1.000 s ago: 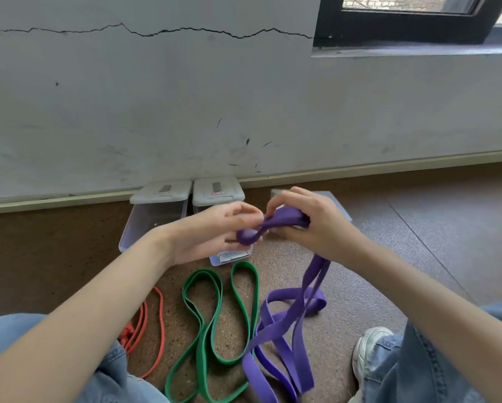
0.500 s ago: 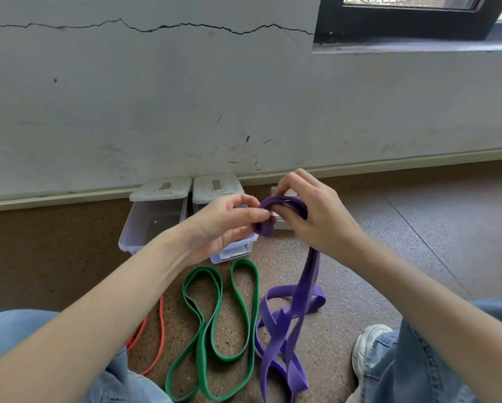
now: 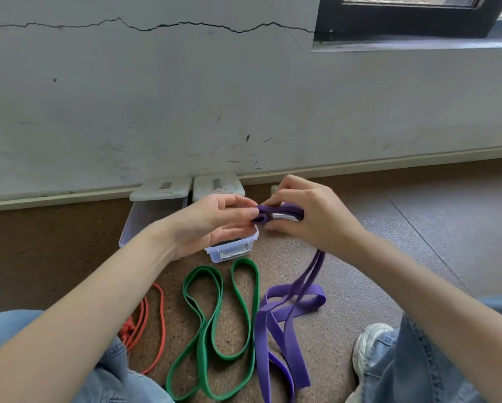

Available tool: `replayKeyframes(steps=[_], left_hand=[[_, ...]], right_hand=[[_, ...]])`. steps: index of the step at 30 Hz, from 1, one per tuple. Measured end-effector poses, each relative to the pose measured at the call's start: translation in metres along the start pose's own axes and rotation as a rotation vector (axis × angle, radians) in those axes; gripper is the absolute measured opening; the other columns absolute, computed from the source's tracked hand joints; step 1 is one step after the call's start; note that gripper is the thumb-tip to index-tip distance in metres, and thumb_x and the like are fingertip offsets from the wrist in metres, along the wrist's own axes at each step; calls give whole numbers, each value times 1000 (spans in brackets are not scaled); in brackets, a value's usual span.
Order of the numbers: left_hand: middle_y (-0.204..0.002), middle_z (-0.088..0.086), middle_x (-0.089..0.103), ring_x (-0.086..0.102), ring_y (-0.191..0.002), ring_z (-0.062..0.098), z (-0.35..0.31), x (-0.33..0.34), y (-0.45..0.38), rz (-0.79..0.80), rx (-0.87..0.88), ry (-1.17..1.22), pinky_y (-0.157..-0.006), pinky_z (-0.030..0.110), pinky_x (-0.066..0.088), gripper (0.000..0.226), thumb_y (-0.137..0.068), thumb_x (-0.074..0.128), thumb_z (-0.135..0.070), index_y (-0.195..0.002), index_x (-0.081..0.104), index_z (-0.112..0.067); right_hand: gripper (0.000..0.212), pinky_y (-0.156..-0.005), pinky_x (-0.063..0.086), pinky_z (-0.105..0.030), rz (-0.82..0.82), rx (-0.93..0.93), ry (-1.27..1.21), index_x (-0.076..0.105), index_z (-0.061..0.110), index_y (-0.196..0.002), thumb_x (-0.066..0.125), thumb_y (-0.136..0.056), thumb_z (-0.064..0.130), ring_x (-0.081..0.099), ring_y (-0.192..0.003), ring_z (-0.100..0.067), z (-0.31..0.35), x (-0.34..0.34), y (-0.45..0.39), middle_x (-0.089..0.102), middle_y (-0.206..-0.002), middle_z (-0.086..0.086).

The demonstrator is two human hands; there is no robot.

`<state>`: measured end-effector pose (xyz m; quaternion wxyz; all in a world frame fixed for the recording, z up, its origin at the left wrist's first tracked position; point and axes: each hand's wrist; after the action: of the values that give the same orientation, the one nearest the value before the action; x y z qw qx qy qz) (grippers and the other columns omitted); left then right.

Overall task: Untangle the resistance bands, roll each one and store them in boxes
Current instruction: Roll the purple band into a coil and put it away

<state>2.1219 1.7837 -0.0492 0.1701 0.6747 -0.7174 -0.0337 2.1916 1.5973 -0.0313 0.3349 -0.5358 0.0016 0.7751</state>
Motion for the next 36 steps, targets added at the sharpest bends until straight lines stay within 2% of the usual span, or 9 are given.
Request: replayKeyframes(steps=[4, 10, 14, 18, 21, 25, 28, 33, 36], left_hand=[[-105, -4, 71, 65, -100, 8, -6, -3, 6, 121, 0, -421, -84, 17, 50, 31, -68, 79, -26, -97, 71, -31], [-91, -1, 74, 68, -87, 7, -4, 5, 6, 237, -55, -570, -76, 11, 47, 20, -77, 75, -19, -94, 72, -31], [-93, 1, 74, 68, -88, 8, -4, 2, 5, 239, -48, -586, -75, 9, 46, 20, -78, 75, -22, -97, 71, -25], [-86, -3, 74, 67, -81, 4, -5, 5, 1, 88, 137, -365, -71, 11, 49, 18, -71, 72, -27, -88, 75, -25], [-86, -2, 74, 67, -83, 5, -8, 8, -4, -5, 233, -78, -75, 14, 51, 17, -70, 67, -23, -84, 76, -18], [-82, 0, 73, 67, -78, 3, -2, 14, -10, -76, 208, 122, -73, 14, 53, 19, -72, 62, -23, -77, 76, -11], [-87, 6, 71, 64, -83, 9, 3, 15, -12, -76, 137, 211, -83, 17, 51, 22, -72, 62, -24, -80, 74, -8], [-91, -1, 74, 68, -85, 4, -4, -2, -4, 36, 75, -52, -74, 15, 53, 19, -69, 68, -28, -83, 77, -18], [-100, -3, 73, 67, -98, 12, -9, -8, 0, 60, 119, -383, -83, 20, 53, 28, -66, 80, -28, -93, 74, -30]], right_hand=[[20, -62, 51, -36, 158, -135, 105, 73, 17, -98, 72, -79, 23, 60, -74, -18, 2, 2, 4, 63, -92, -1], [17, -55, 48, -29, 270, -222, 125, 74, 21, -96, 70, -80, 23, 60, -70, -14, 8, 6, 8, 62, -90, 2], [21, -60, 49, -29, 229, -185, 108, 73, 20, -101, 70, -80, 21, 60, -71, -16, 6, 2, 7, 63, -90, -1], [25, -73, 50, -28, -30, -85, 11, 72, 9, -97, 77, -73, 11, 61, -81, -20, 1, -3, -1, 65, -94, -6], [34, -75, 42, -11, -189, -10, -100, 69, 8, -104, 78, -71, 9, 55, -85, -13, 0, -4, -5, 56, -100, -5], [54, -77, 47, -22, -154, 72, -137, 62, 8, -116, 83, -67, 18, 55, -89, -15, 6, 11, -2, 52, -109, -5], [43, -70, 48, -25, -278, 126, -116, 62, 8, -103, 83, -67, 21, 54, -78, -11, 10, 16, -4, 57, -100, -2], [32, -77, 51, -39, -75, -45, -42, 69, 7, -105, 76, -74, 10, 62, -84, -23, 7, -4, -8, 66, -98, -9], [32, -84, 48, -29, 71, -176, 43, 69, 10, -109, 71, -77, 6, 65, -94, -23, 8, -6, -6, 67, -107, -6]])
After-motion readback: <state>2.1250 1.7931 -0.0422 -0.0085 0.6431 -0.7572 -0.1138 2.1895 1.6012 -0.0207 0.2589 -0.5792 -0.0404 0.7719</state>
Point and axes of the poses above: each hand's wrist, its own y-axis away from the middle knuckle, its own x-axis out of the palm, z = x × y
